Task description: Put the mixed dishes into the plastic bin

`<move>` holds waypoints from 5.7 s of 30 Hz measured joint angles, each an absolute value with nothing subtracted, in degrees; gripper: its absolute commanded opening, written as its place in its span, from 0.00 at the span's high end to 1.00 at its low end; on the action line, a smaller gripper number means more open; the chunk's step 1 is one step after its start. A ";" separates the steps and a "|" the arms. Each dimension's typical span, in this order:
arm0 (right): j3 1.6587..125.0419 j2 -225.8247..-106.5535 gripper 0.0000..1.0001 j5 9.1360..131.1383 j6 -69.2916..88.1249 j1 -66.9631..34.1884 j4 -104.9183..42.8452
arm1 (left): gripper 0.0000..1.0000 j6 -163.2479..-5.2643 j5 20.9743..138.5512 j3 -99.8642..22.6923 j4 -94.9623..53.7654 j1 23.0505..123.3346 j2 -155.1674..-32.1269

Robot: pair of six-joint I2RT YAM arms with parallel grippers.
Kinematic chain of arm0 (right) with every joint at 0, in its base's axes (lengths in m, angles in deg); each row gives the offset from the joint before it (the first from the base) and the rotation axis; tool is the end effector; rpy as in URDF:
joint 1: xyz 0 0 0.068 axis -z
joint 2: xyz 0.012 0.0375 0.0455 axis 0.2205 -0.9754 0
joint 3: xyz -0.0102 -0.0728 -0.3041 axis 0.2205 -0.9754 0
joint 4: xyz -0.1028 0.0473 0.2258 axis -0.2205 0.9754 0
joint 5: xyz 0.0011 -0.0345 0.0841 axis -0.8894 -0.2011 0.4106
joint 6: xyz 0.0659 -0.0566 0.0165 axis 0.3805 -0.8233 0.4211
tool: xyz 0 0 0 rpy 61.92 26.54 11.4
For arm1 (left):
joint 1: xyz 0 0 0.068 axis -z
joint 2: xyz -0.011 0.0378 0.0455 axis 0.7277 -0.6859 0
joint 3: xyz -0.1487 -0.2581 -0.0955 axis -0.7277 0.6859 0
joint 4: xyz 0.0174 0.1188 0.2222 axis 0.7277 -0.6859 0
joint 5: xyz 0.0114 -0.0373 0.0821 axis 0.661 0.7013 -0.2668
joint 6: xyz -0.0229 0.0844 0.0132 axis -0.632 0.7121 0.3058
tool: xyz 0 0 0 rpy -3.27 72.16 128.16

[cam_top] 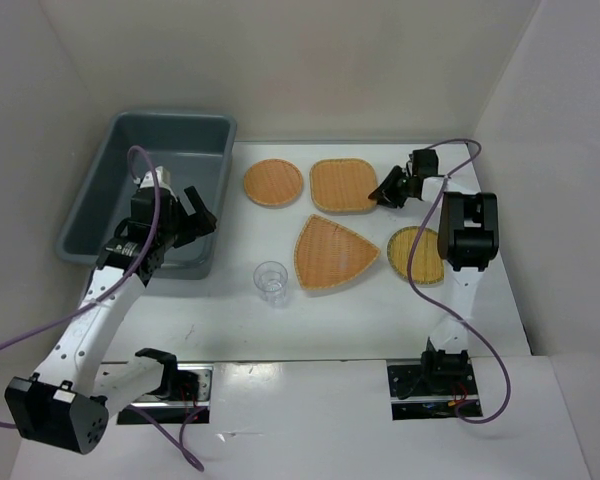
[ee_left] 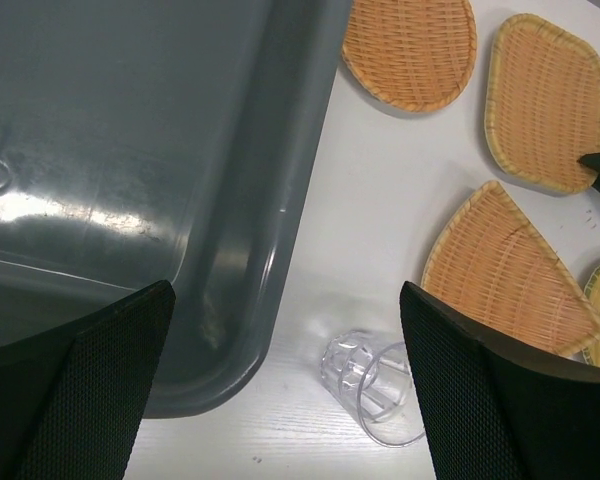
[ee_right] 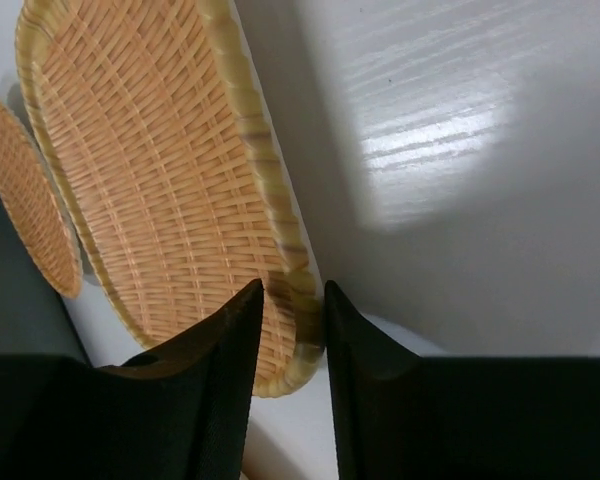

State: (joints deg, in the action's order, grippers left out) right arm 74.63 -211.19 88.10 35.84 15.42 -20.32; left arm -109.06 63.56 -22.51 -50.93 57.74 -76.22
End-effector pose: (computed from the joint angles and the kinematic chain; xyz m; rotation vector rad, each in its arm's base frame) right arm 0.5135 0.0101 0.1462 0.5727 2.4234 0.7791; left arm 0.2247 -0.0327 0.3483 -0.5449 2.0392 -0.3545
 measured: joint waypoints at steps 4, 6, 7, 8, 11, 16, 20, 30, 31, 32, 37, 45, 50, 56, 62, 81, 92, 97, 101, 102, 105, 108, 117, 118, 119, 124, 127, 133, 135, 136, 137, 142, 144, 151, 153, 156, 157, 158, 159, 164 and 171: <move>75.53 -212.94 0.86 90.68 37.34 15.46 -21.98 | 0.00 -109.06 63.84 -22.51 -50.82 57.59 -77.09; 75.61 -213.62 0.96 93.37 38.33 15.66 -23.45 | 0.00 -109.06 63.88 -22.51 -50.69 57.59 -77.44; 75.83 -213.90 1.00 94.57 38.61 15.74 -23.97 | 0.00 -109.06 63.93 -22.51 -50.56 57.59 -77.55; 76.01 -214.05 1.00 95.55 38.52 15.83 -24.67 | 0.00 -109.06 63.93 -22.51 -50.47 57.59 -77.72; 76.44 -214.40 1.00 96.65 38.44 15.83 -25.98 | 0.00 -109.06 63.91 -22.51 -50.06 57.59 -78.18; 76.20 -214.45 1.00 97.17 38.17 15.83 -27.14 | 0.00 -109.04 64.30 -22.51 -49.09 57.59 -78.38; 75.35 -212.50 1.00 96.36 37.63 15.83 -27.16 | 0.00 -109.06 66.31 -22.51 -47.52 57.59 -78.64; 74.96 -198.93 1.00 94.20 35.44 15.90 -23.97 | 0.11 -110.94 81.50 -22.56 -30.12 56.34 -87.21; 74.89 -197.55 1.00 94.61 35.46 15.90 -23.86 | 0.14 -111.77 82.57 -22.56 -28.35 56.34 -88.30; 74.70 -196.09 1.00 95.10 35.55 15.92 -24.12 | 0.15 -112.25 83.73 -22.56 -26.41 56.34 -89.22; 72.62 -189.66 1.00 96.47 35.97 15.92 -24.34 | 0.25 -115.44 87.07 -22.56 -16.18 56.34 -92.06; 69.91 -186.69 1.00 101.26 39.70 15.90 -26.09 | 0.12 -123.96 91.14 -22.56 -0.51 56.34 -98.60; 68.25 -184.92 1.00 103.34 42.33 15.29 -26.44 | 0.20 -126.81 92.43 -22.53 3.38 56.36 -103.49; 67.90 -182.45 1.00 106.11 45.74 12.27 -29.06 | 0.24 -130.11 93.96 -22.51 8.37 57.20 -109.81; 67.90 -181.86 1.00 108.56 49.19 9.14 -32.21 | 0.24 -134.24 95.64 -22.58 11.06 58.44 -115.71; 71.46 -182.71 1.00 110.00 51.18 7.81 -34.18 | 0.22 -136.18 94.79 -22.97 10.09 58.24 -112.04; 73.69 -186.36 1.00 109.89 50.52 8.77 -33.72 | 0.22 -135.37 94.13 -22.21 9.44 58.27 -109.37; 73.71 -187.43 1.00 110.07 50.96 8.77 -33.76 | 0.22 -135.42 94.11 -22.03 9.46 58.27 -109.35; 73.71 -187.61 1.00 110.31 51.42 8.77 -33.83 | 0.22 -136.07 94.16 -22.03 10.71 58.27 -109.70; 73.71 -187.61 1.00 110.40 51.55 8.77 -33.98 | 0.24 -136.18 94.18 -22.14 11.25 58.27 -110.07; 73.71 -187.61 1.00 110.85 52.56 8.77 -34.64 | 0.27 -137.17 94.37 -23.58 11.97 58.27 -112.21; 73.71 -187.61 1.00 111.25 53.15 8.38 -35.07 | 0.36 -137.97 94.42 -24.61 12.54 58.27 -114.23; 73.71 -188.81 1.00 111.23 53.12 4.79 -35.38 | 0.82 -142.26 94.94 -28.44 14.49 58.03 -118.05; 73.71 -189.18 1.00 111.03 53.12 4.90 -35.31 | 0.98 -143.94 95.36 -28.81 15.34 57.59 -118.05; 73.69 -189.57 1.00 111.10 52.49 5.01 -35.34 | 1.00 -146.10 95.03 -29.46 15.62 57.46 -118.03; 73.69 -190.08 0.59 110.75 50.52 5.10 -34.88 | 1.00 -146.56 94.33 -30.51 14.51 57.50 -118.03; 73.71 -190.08 0.19 110.75 50.94 4.84 -33.33 | 1.00 -144.75 94.00 -30.60 13.33 57.52 -118.01; 73.82 -189.36 0.09 110.90 51.07 6.39 -33.30 | 1.00 -140.12 93.78 -32.61 4.30 51.93 -116.21; 73.49 -188.26 0.07 110.66 50.94 8.14 -33.48 | 1.00 -138.59 92.50 -33.33 0.61 46.70 -114.38; 73.28 -187.58 0.07 110.37 50.92 9.08 -33.52 | 1.00 -137.80 91.21 -33.73 -1.16 43.99 -113.33; 72.99 -186.86 0.07 110.02 50.76 9.80 -33.68 | 1.00 -137.08 89.74 -34.12 -2.71 41.15 -112.21; 70.48 -183.76 0.07 108.63 49.93 12.03 -33.81 | 1.00 -135.33 80.34 -34.38 -10.50 30.62 -106.60; 69.60 -183.26 0.07 108.34 49.39 11.85 -33.76 | 1.00 -135.44 77.06 -33.16 -12.09 29.26 -105.11; 67.48 -183.15 0.07 107.38 48.14 11.85 -33.24 | 1.00 -137.01 71.95 -24.90 -16.90 28.58 -104.37; 67.48 -183.15 0.07 107.16 47.92 11.85 -33.30 | 1.00 -137.71 70.40 -23.34 -18.32 28.26 -104.52; 67.48 -183.13 0.07 106.94 47.81 11.85 -33.28 | 1.00 -139.07 68.06 -22.49 -18.60 27.95 -105.13; 67.48 -183.13 0.07 106.88 47.77 11.85 -33.28 | 1.00 -139.57 67.16 -22.29 -18.10 27.89 -105.44; 67.48 -183.13 0.07 106.88 47.70 11.85 -33.30 | 1.00 -140.33 66.42 -22.27 -17.93 27.84 -105.75; 67.48 -183.13 0.07 106.85 47.70 11.85 -33.28 | 1.00 -140.88 65.48 -22.25 -17.47 27.80 -106.25; 67.48 -183.13 0.07 106.83 47.68 11.85 -33.30 | 1.00 -145.21 61.31 -21.51 -13.84 27.80 -109.31; 67.48 -183.13 0.07 106.88 47.70 11.85 -33.30 | 1.00 -148.82 59.38 -21.51 -11.09 27.80 -116.24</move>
State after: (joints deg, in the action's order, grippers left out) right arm 67.48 -183.13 106.88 47.70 11.85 -33.30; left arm -148.82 59.38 -21.51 -11.09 27.80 -116.24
